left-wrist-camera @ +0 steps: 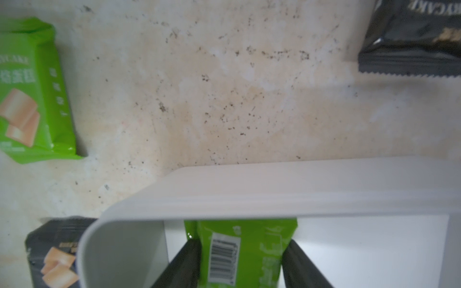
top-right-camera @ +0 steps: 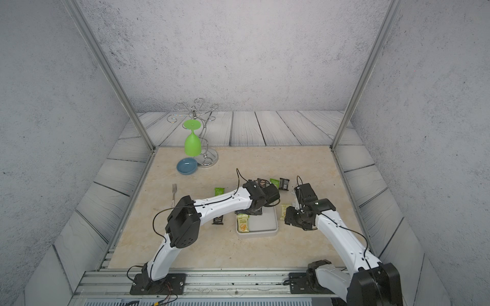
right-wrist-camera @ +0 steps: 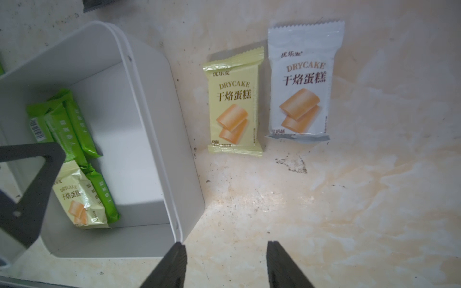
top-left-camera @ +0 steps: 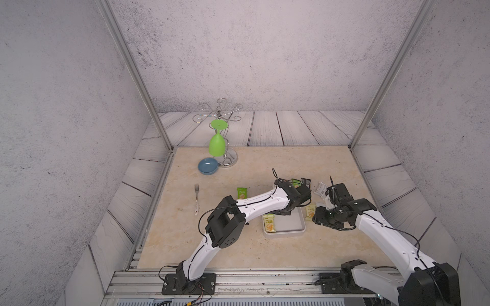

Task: Take the cookies out of the storage box
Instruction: Pick up the cookie from the storage box.

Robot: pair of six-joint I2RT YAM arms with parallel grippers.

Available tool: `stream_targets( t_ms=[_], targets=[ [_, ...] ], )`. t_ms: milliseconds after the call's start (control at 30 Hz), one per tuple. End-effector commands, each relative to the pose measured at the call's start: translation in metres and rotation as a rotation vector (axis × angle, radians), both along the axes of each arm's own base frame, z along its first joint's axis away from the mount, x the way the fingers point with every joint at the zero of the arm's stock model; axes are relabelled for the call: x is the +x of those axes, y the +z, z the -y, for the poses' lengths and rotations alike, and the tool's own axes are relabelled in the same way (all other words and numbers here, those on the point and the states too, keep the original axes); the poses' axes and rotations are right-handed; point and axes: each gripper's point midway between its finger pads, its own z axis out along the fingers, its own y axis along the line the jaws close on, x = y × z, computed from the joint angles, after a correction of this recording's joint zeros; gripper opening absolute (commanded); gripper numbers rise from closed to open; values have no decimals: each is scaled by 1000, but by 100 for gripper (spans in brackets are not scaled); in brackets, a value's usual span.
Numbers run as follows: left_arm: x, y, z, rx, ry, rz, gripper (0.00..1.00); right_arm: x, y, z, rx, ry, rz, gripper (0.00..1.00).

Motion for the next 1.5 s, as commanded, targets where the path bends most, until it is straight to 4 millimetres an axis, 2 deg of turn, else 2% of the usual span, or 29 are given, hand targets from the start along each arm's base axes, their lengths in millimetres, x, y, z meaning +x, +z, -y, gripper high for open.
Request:
stream_targets(
  t_ms=[0,433,633,800,1300,1467],
  targets=[
    [4,-1,-10,52,36,6,76,-2,2,-3,9,31,11,57],
    [13,-23,-18,56,97,-40,77,1,-2,-4,0,47,-6,57],
    [14,-34,-15,39,98,-66,77,1,-4,-3,-7,47,-15,57],
    [13,-44,-5,0,82,-94,77,2,-4,-2,-10,46,-15,57],
    [18,-43,22,-108,25,-97,76,3,-6,-1,-16,42,-24,57],
    [20,-36,23,-116,16,-88,76,3,-5,0,-17,40,-23,57]
  ],
)
